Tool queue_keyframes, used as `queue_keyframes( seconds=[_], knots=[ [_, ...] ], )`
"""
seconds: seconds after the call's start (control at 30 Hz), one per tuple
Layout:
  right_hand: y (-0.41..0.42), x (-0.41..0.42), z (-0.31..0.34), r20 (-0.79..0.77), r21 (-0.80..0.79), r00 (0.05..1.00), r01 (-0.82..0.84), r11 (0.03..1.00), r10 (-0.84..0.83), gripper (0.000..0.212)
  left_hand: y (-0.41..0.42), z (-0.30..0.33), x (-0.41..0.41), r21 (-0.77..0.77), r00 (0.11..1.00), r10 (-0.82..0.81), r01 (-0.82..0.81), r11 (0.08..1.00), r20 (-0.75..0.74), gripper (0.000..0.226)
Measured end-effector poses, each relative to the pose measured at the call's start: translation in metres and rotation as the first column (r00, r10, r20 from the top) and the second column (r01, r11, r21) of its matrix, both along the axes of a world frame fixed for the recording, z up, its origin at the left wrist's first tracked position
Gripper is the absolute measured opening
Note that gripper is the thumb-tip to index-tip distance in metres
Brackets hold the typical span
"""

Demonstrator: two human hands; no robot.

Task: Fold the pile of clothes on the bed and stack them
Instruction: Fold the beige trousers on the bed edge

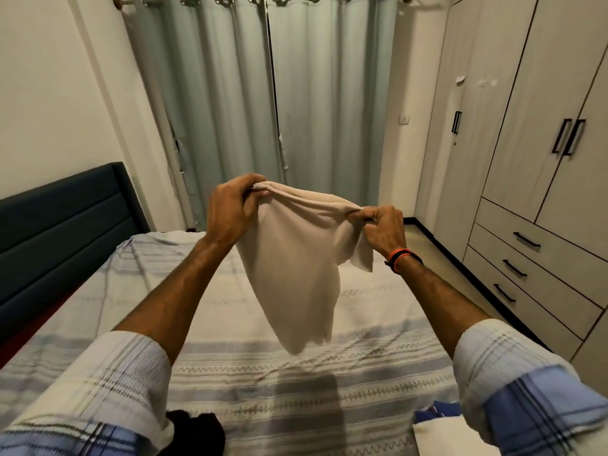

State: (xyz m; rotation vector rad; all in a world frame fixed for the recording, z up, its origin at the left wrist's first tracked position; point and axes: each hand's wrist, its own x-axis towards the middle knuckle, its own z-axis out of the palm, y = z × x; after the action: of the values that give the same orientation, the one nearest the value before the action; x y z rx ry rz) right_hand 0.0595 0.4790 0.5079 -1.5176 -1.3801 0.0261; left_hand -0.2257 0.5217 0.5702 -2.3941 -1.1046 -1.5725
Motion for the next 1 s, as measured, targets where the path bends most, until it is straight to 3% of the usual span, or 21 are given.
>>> queue_keyframes(
  seconds=[0.23, 0.37, 0.57, 0.6, 0.67, 0.77, 0.8, 0.9, 1.0],
  knots=[
    [-0.062, 0.006, -0.078, 0.024, -0.244, 0.998, -0.048, 0.969, 0.055, 0.040, -0.062, -0.090, -0.015, -0.207, 0.984, -0.101, 0.070, 0.976, -0.147, 0.023],
    [-0.121, 0.006, -0.149, 0.093, -0.438, 0.979, -0.125, 0.890, 0.184, 0.033, -0.128, -0.170, -0.019, -0.357, 0.961, -0.149, 0.058, 0.932, -0.233, 0.018],
    [-0.199, -0.004, -0.247, 0.121, -0.691, 0.950, -0.129, 0.711, 0.289, 0.013, -0.208, -0.281, -0.025, -0.601, 0.879, -0.189, -0.130, 0.788, -0.438, 0.024],
    [-0.228, -0.013, -0.298, 0.086, -0.758, 0.934, -0.165, 0.631, 0.348, 0.013, -0.244, -0.333, -0.028, -0.677, 0.867, -0.227, -0.159, 0.719, -0.444, 0.025],
    [-0.245, -0.015, -0.318, 0.078, -0.800, 0.938, -0.143, 0.583, 0.338, 0.016, -0.268, -0.352, -0.026, -0.758, 0.865, -0.257, -0.192, 0.624, -0.431, 0.032],
    [-0.273, -0.015, -0.369, 0.139, -0.859, 0.918, -0.075, 0.507, 0.372, 0.029, -0.303, -0.402, -0.026, -0.801, 0.838, -0.336, -0.183, 0.569, -0.430, 0.055],
    [-0.286, -0.017, -0.383, 0.128, -0.869, 0.917, -0.080, 0.488, 0.379, 0.033, -0.317, -0.418, -0.025, -0.824, 0.825, -0.363, -0.200, 0.530, -0.433, 0.054],
    [-0.315, -0.021, -0.410, 0.188, -0.900, 0.887, -0.017, 0.436, 0.422, 0.035, -0.349, -0.462, -0.027, -0.818, 0.772, -0.409, -0.237, 0.524, -0.486, 0.028],
    [-0.332, -0.025, -0.425, 0.265, -0.897, 0.837, 0.031, 0.442, 0.478, 0.030, -0.370, -0.488, -0.029, -0.807, 0.703, -0.459, -0.285, 0.517, -0.542, 0.027]
  ],
)
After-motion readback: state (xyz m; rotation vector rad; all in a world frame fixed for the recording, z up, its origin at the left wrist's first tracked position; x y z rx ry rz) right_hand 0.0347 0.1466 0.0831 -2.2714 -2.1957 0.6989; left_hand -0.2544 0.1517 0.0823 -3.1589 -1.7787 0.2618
